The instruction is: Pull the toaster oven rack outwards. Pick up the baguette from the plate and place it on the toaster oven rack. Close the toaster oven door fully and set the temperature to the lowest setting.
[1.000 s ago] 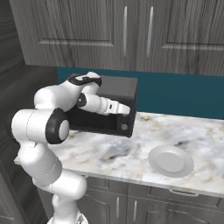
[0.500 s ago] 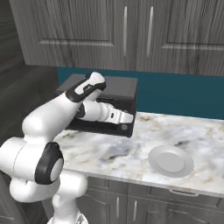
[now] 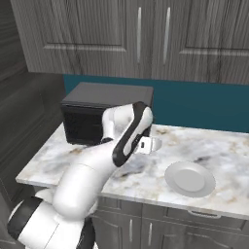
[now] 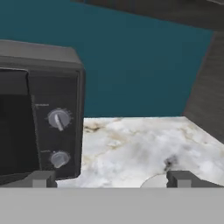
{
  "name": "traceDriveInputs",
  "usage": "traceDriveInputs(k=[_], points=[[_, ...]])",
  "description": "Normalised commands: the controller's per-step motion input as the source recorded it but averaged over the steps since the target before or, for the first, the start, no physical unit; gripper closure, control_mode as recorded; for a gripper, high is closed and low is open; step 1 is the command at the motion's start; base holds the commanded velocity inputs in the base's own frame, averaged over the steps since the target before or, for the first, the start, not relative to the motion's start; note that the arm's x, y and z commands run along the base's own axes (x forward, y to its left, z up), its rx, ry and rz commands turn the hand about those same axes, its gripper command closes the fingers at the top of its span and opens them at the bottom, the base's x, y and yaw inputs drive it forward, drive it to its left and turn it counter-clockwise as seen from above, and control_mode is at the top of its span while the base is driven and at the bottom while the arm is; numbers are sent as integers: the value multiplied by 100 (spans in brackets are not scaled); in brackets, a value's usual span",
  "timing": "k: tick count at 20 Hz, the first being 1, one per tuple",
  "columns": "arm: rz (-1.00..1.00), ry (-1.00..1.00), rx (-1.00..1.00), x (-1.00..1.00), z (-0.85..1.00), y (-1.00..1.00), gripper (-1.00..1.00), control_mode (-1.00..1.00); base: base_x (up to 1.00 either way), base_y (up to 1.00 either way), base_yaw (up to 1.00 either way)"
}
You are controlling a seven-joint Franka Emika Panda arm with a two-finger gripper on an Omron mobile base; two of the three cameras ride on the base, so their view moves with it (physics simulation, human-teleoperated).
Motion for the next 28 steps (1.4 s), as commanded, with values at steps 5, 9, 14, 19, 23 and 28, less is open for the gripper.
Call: traceDriveInputs(k=[5,9,14,19,23,28], points=[[37,2,0,-77,81,-12,-100,-100,0,0,0],[0,-44,-21,-49,65,-8,-100,-100,0,0,0],[-49,-65,-57,-12,51,12,-100,-100,0,0,0],[-63,-54,-64,1,42,25,-100,-100,0,0,0],[-57,-46,-62,1,50,0,-100,-100,0,0,0],[-49,-54,-47,0,79,2,-100,-100,0,0,0]])
